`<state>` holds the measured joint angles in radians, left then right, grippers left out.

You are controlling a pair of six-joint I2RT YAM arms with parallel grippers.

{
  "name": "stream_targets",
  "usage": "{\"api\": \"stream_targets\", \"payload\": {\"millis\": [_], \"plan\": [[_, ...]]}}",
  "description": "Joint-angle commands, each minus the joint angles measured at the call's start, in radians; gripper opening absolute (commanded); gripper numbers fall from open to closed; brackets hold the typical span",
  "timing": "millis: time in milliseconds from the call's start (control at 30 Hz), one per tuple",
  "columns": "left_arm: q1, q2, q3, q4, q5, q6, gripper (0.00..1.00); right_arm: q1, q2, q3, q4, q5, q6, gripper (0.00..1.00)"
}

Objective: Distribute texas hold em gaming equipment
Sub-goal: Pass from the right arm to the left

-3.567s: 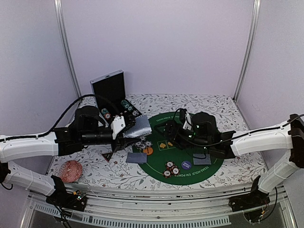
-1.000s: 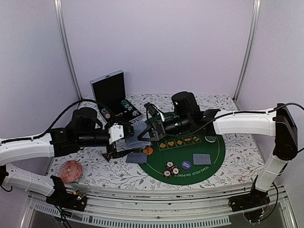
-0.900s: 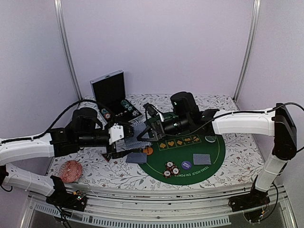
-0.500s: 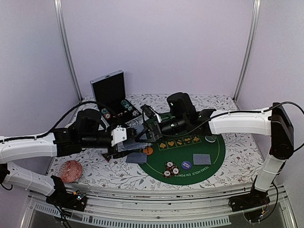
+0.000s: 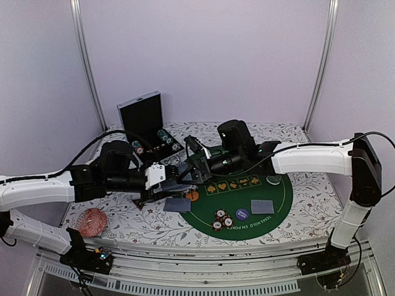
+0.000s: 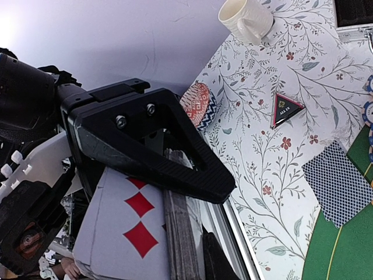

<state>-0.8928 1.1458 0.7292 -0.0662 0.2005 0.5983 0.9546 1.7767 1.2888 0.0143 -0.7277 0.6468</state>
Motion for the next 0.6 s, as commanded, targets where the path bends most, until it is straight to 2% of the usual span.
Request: {"api": "stream_targets", "payload": {"millis": [0,167,233,467,567], "plan": [[0.001,0.006,0.023,0.022,0.007,-0.007,0.49,0.029,-0.008,0.009,0.073,-0.087,-0.003,0.14],[0.002,0.003,0.021,0.022,0.011,-0.006,0.49,0.029,-0.019,0.006,0.084,-0.097,-0.009,0.18],[0.002,0.003,0.021,0.022,0.017,-0.006,0.49,0.029,-0.017,0.006,0.088,-0.099,-0.01,0.23],[0.001,-0.006,0.018,0.022,0.033,-0.007,0.5,0.029,-0.017,0.003,0.106,-0.105,-0.007,0.27],[0.001,-0.008,0.017,0.022,0.037,-0.006,0.53,0.028,-0.018,0.003,0.109,-0.105,-0.006,0.27]]}}
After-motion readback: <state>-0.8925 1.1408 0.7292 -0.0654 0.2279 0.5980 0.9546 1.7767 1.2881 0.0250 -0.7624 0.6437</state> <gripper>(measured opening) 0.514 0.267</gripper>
